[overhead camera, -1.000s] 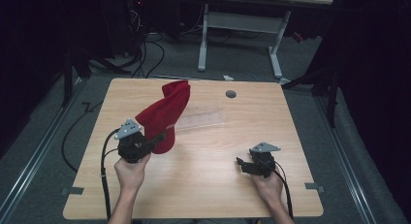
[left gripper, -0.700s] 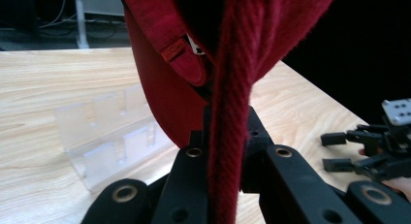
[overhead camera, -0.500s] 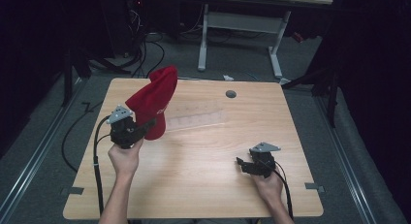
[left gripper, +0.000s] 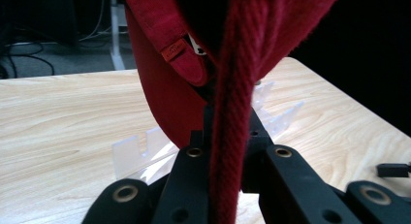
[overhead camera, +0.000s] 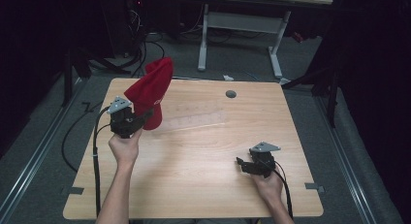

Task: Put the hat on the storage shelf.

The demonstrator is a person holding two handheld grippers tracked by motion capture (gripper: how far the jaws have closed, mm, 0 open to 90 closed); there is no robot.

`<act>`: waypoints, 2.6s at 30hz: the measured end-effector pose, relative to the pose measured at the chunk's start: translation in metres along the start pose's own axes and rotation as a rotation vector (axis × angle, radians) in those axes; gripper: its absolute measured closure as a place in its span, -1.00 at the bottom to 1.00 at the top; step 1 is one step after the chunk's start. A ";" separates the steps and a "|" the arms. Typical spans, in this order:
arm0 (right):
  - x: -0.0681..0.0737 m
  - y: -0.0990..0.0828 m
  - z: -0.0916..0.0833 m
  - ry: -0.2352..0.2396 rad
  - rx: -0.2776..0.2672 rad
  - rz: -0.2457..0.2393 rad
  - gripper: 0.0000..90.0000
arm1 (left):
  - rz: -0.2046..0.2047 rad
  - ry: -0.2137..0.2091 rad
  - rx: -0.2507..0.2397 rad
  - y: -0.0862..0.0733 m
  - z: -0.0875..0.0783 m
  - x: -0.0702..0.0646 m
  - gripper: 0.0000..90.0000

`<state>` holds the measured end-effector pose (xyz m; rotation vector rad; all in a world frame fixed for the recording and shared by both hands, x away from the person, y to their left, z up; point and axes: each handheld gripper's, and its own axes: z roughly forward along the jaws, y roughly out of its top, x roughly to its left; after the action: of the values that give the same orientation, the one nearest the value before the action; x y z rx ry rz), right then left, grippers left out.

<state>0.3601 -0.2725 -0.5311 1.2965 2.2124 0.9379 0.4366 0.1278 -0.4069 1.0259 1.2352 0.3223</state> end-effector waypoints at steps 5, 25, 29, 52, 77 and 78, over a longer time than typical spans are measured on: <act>0.001 0.000 0.000 0.003 0.001 -0.011 -0.29 | 0.013 0.029 0.003 -0.004 0.007 0.004 0.89; 0.002 -0.001 -0.001 0.008 0.004 -0.016 -0.30 | 0.014 0.100 -0.024 -0.012 0.031 0.024 0.89; 0.002 -0.001 -0.001 0.007 0.004 -0.017 -0.30 | 0.035 0.105 -0.017 -0.017 0.034 0.025 0.89; 0.002 -0.001 -0.001 0.005 0.003 -0.013 -0.29 | -0.004 0.160 0.072 -0.044 0.017 0.044 0.63; 0.003 -0.001 -0.001 0.006 0.003 -0.014 -0.29 | 0.005 0.171 0.054 -0.039 -0.007 0.038 -0.18; 0.003 -0.001 -0.001 0.006 0.004 -0.014 -0.29 | 0.006 0.176 0.055 -0.038 -0.008 0.037 -0.18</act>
<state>0.3575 -0.2708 -0.5313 1.2791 2.2263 0.9345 0.4311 0.1368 -0.4598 1.0657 1.4057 0.3916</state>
